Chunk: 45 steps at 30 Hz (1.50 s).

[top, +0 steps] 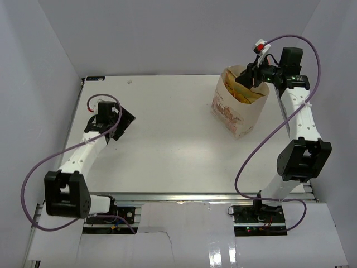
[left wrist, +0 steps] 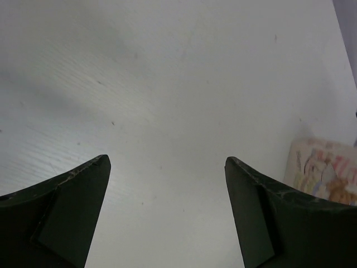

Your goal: Place the snacks into the paper bag

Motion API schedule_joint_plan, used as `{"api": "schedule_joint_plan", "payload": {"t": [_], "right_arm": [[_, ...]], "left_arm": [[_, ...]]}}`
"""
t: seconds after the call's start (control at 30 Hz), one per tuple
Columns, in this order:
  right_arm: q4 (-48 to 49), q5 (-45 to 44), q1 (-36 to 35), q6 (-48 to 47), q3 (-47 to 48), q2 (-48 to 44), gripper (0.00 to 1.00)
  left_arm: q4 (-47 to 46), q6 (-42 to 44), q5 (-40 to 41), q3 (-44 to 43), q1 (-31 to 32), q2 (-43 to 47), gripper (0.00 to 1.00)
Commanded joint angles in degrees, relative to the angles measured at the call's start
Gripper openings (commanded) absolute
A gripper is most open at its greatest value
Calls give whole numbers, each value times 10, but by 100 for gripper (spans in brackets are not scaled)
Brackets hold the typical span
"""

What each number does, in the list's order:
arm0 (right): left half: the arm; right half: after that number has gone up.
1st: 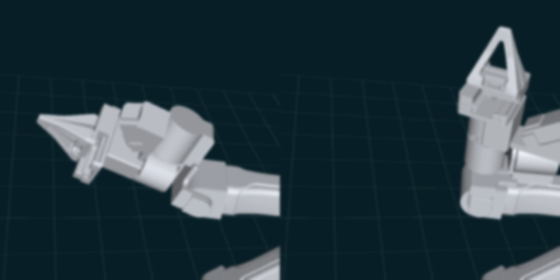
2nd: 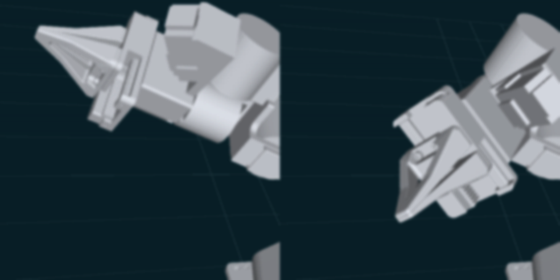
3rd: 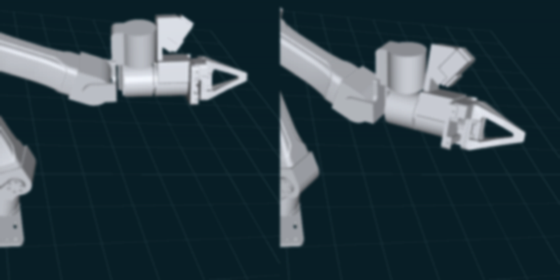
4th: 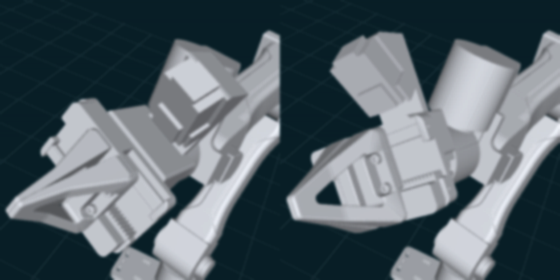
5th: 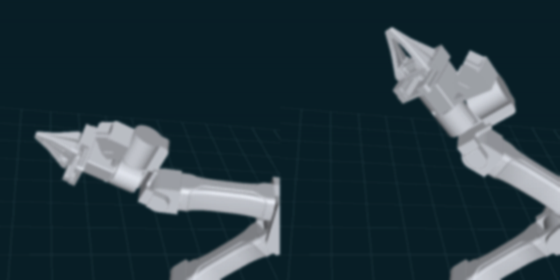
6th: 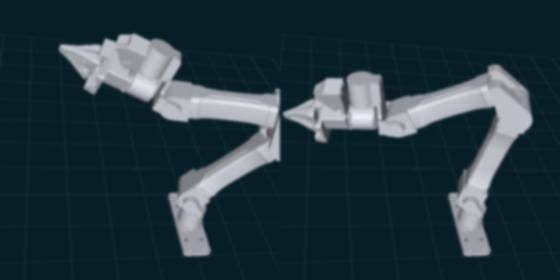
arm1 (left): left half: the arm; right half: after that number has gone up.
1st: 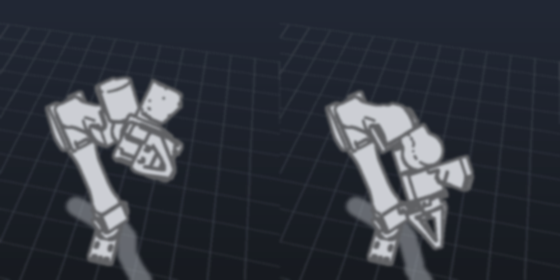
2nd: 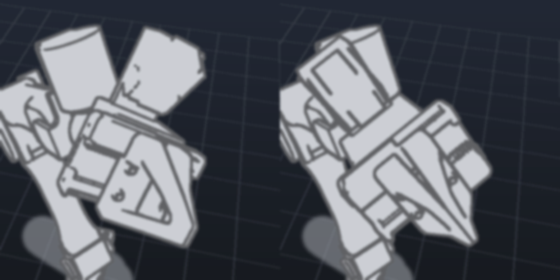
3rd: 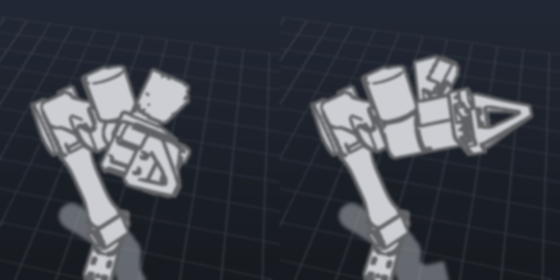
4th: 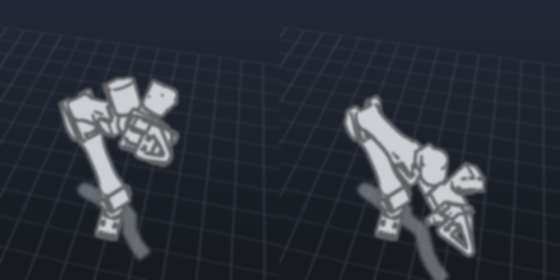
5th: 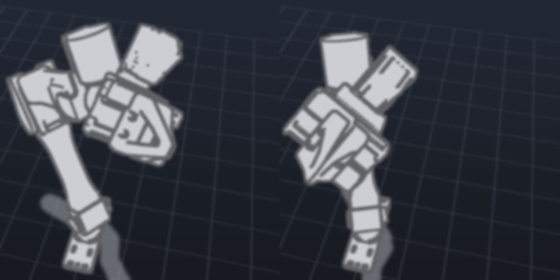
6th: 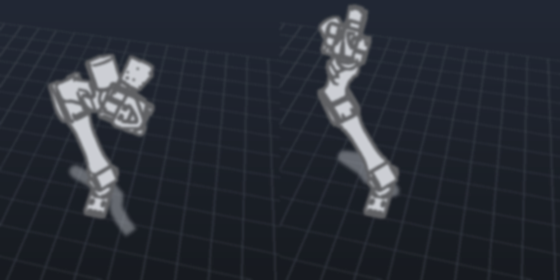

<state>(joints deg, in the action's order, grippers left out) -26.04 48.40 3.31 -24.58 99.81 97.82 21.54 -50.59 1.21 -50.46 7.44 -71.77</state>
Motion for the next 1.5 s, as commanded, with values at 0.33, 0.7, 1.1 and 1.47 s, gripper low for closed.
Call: {"api": "schedule_joint_plan", "payload": {"t": [0.33, 0.7, 1.1, 1.47], "right_arm": [[6, 21, 26, 38, -47, -133, 52], [3, 42, 45, 61, -69, -140, 52], [-25, 64, 51, 58, -42, -150, 52], [-189, -8, -51, -90, 6, -170, 53]], "left_arm": [[213, -89, 201, -361, -137, -349, 98], [192, 5, 116, -466, -217, -503, 98], [175, 54, 75, -500, -242, -560, 44], [-114, 181, -266, -232, -238, -395, 1]]}}
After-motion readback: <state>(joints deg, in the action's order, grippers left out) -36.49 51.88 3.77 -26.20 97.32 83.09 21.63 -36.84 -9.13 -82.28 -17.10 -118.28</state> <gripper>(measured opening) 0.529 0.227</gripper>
